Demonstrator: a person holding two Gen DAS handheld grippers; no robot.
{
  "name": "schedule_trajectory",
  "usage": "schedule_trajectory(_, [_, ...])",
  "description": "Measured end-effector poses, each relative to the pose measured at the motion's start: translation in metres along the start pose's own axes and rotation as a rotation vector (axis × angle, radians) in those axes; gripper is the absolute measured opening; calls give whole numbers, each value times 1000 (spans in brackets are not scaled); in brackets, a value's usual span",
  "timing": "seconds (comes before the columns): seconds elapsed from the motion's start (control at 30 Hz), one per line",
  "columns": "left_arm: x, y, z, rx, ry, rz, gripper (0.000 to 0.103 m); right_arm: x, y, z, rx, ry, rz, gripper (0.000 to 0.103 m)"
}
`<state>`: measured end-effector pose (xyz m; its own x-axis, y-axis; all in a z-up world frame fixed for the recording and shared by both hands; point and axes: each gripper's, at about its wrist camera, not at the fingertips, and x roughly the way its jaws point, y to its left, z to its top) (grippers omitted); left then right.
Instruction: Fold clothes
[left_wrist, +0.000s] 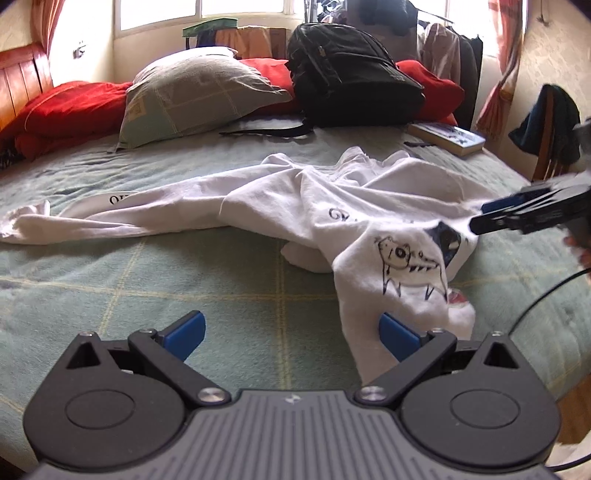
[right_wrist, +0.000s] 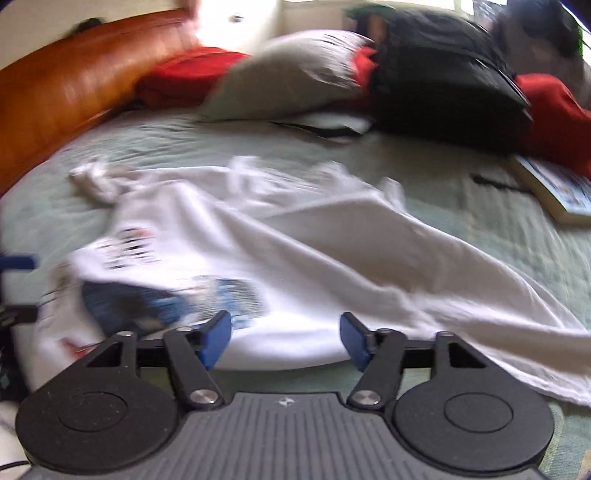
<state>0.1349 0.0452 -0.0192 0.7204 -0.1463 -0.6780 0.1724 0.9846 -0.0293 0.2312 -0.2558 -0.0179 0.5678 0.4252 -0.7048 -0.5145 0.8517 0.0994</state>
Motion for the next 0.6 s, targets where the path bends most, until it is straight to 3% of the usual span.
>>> schedule_trajectory(0.17, [-8,5,-10,-2,23,0,101,-16,47,7,-90,-57,64,96])
schedule_trajectory(0.43, [-40,27,-36,-7,18,69,101,-24,135,28,-263,-108,97,103])
schedule_trajectory(0.6, [-63,59,-55,-47,10,168,101,-14,194,29,-340,-70,244,103])
